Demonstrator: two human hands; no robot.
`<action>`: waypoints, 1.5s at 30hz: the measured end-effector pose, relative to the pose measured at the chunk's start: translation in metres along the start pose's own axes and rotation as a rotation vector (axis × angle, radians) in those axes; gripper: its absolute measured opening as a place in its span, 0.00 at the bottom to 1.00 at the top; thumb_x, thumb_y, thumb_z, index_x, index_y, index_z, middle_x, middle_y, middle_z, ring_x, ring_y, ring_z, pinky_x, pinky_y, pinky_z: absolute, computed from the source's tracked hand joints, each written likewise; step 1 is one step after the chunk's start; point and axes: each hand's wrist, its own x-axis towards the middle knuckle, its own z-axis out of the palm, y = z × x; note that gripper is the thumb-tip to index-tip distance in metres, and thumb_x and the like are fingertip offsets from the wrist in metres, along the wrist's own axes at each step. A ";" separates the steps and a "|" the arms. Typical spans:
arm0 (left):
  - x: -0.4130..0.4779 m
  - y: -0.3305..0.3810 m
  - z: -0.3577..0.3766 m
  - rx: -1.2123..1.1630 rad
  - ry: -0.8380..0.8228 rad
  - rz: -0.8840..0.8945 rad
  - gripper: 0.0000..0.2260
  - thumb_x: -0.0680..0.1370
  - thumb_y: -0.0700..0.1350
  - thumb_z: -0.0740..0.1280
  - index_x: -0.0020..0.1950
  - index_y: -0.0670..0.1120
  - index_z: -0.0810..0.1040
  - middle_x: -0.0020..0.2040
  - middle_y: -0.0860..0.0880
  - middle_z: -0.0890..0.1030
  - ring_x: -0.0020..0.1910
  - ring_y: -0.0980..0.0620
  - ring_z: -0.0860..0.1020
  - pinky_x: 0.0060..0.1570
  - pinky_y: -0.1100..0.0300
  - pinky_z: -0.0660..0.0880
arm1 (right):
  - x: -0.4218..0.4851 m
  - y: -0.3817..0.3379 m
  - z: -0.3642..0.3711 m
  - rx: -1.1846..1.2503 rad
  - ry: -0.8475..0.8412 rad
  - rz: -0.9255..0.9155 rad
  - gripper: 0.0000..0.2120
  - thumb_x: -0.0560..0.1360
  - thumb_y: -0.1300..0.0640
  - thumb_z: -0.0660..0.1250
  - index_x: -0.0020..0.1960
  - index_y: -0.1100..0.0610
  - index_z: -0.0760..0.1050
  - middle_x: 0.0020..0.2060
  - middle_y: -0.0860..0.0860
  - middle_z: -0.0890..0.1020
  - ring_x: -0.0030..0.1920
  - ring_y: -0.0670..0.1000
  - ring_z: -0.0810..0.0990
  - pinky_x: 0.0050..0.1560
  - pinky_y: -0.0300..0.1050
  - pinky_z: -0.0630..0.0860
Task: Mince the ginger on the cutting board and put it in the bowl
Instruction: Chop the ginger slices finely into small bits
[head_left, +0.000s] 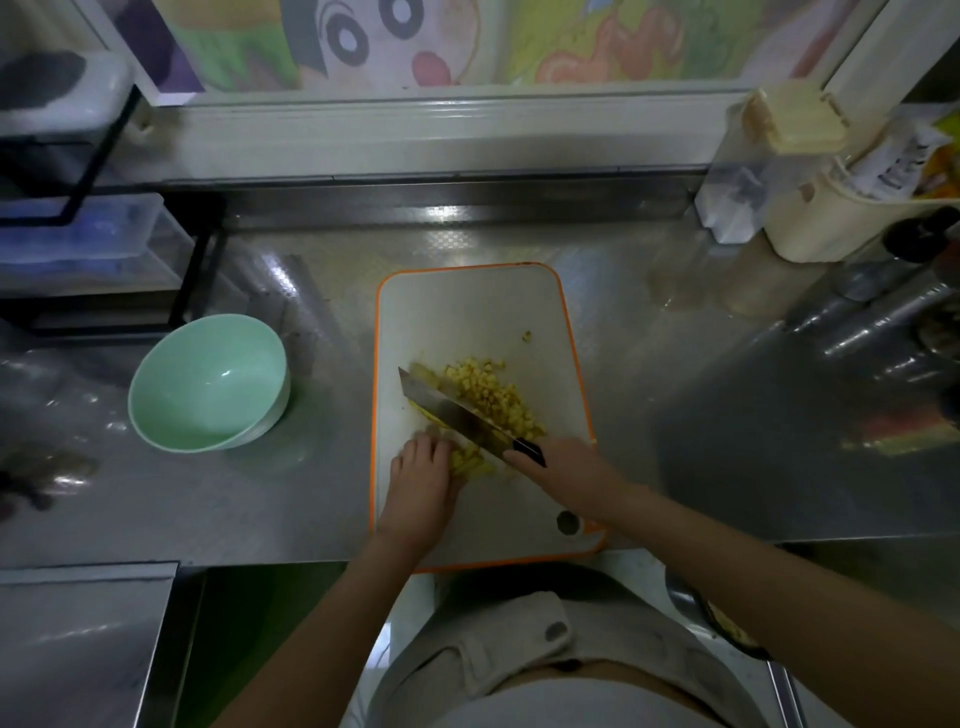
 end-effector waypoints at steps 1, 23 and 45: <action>-0.001 0.001 0.000 -0.002 0.000 0.000 0.17 0.77 0.47 0.63 0.65 0.44 0.70 0.58 0.42 0.71 0.57 0.43 0.69 0.55 0.53 0.67 | 0.001 -0.001 -0.001 0.002 0.003 -0.008 0.21 0.80 0.44 0.56 0.32 0.54 0.61 0.27 0.50 0.66 0.26 0.47 0.64 0.27 0.40 0.57; -0.002 0.013 0.006 -0.062 0.026 -0.102 0.18 0.81 0.48 0.56 0.69 0.44 0.64 0.65 0.44 0.67 0.63 0.47 0.64 0.61 0.59 0.60 | 0.011 -0.004 -0.003 -0.033 0.008 -0.039 0.20 0.79 0.43 0.56 0.32 0.52 0.62 0.28 0.49 0.67 0.27 0.46 0.65 0.28 0.40 0.58; -0.018 0.013 0.005 -0.385 0.091 -0.291 0.19 0.77 0.32 0.56 0.68 0.38 0.66 0.63 0.39 0.67 0.64 0.44 0.63 0.64 0.59 0.59 | -0.001 0.001 0.037 -0.011 0.104 0.051 0.16 0.80 0.44 0.55 0.46 0.56 0.69 0.34 0.49 0.70 0.36 0.50 0.71 0.29 0.40 0.62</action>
